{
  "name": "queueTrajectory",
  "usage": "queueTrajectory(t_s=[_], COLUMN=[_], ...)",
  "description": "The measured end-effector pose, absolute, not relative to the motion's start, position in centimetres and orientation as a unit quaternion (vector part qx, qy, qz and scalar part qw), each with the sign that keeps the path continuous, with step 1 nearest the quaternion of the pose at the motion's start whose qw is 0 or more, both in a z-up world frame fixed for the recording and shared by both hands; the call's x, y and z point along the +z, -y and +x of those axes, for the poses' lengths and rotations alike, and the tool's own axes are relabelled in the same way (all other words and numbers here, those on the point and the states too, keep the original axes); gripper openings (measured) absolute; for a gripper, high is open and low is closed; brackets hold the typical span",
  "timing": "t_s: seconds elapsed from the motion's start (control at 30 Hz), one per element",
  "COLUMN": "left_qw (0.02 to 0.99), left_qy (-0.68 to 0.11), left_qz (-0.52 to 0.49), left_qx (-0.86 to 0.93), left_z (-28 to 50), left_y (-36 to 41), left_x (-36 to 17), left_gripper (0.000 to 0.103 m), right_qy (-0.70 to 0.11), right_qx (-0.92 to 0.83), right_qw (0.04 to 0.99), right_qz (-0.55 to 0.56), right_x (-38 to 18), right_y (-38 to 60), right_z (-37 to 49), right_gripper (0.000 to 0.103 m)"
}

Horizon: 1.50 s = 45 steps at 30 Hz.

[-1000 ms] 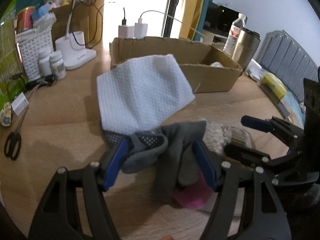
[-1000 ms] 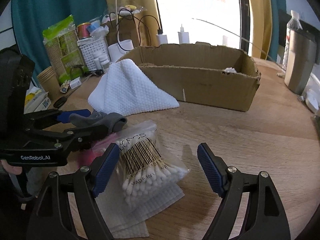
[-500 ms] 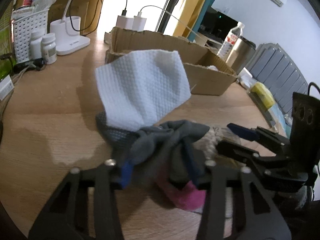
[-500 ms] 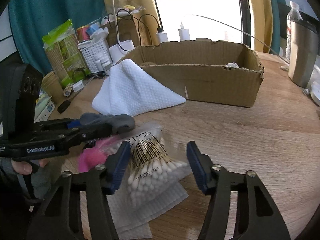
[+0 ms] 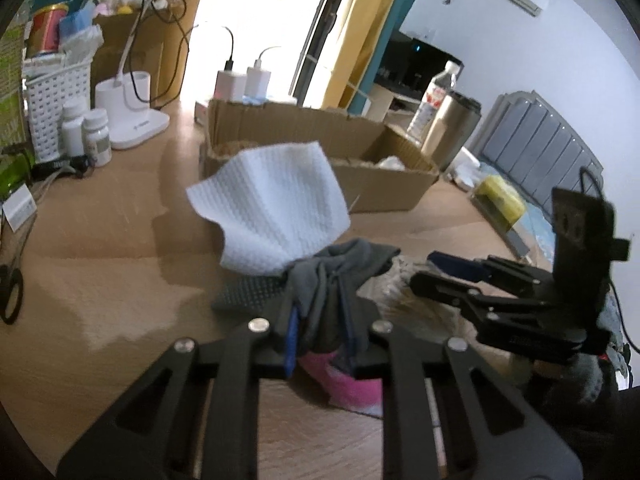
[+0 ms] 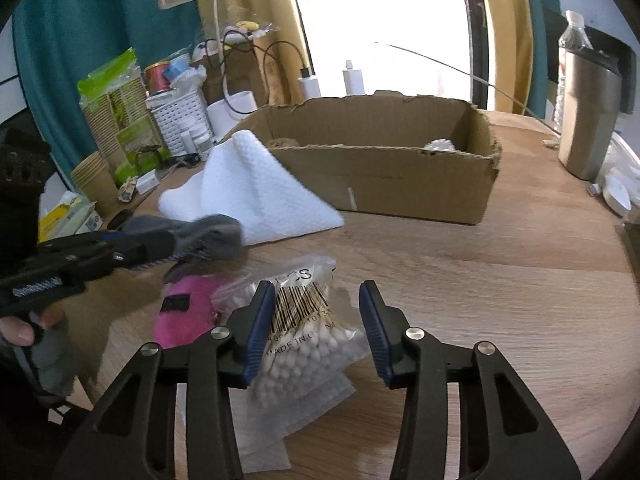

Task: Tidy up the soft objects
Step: 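Grasp the grey gloves with the left tool while the right tool grasps the cotton swab bag, then carry the gloves and swab bag into the cardboard box and release both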

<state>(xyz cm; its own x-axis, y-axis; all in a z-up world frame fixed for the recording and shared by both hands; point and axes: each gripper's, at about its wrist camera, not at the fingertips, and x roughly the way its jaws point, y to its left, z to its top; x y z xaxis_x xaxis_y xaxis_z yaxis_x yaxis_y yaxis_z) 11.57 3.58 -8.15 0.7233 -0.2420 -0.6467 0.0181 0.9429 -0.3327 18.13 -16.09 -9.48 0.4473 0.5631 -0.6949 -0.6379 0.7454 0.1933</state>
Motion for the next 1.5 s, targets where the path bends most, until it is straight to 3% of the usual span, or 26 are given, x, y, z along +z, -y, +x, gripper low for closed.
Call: queueTrajectory(t_s=[0.2, 0.23, 0.27, 0.33, 0.5, 0.57, 0.77, 1.5], left_qw=[0.919, 0.92, 0.921, 0.923, 0.925, 0.925, 0.925, 0.946], left_qy=[-0.351, -0.348, -0.345, -0.34, -0.329, -0.328, -0.324, -0.293], left_qz=[-0.155, -0.155, -0.155, -0.155, -0.155, -0.154, -0.142, -0.097], left_qx=[-0.087, -0.089, -0.091, -0.093, -0.107, -0.113, -0.137, -0.1], left_z=[11.0, 10.9, 10.8, 10.5, 9.8, 9.6, 8.8, 9.6], left_y=[-3.5, -3.4, -3.4, -3.4, -2.9, -2.7, -1.1, -1.1], left_x=[-6.4, -6.2, -5.9, -5.3, -4.2, -3.9, -3.0, -0.5], left_gripper=[0.018, 0.018, 0.018, 0.018, 0.018, 0.018, 0.018, 0.018], right_qy=[-0.401, -0.404, -0.406, -0.416, -0.432, -0.428, -0.425, -0.358], right_qx=[0.345, 0.345, 0.345, 0.349, 0.344, 0.343, 0.338, 0.338], right_qw=[0.847, 0.845, 0.844, 0.837, 0.829, 0.833, 0.838, 0.87], right_qz=[-0.06, -0.06, -0.061, -0.066, -0.086, -0.071, -0.055, -0.035], right_x=[-9.5, -9.6, -9.7, -10.2, -11.4, -11.1, -10.5, -4.8], right_y=[16.5, 16.5, 16.5, 16.3, 15.7, 16.1, 16.8, 17.9], right_z=[18.5, 18.6, 18.6, 18.6, 18.3, 18.3, 18.4, 19.4], right_gripper=[0.049, 0.055, 0.07, 0.08, 0.08, 0.068, 0.055, 0.055])
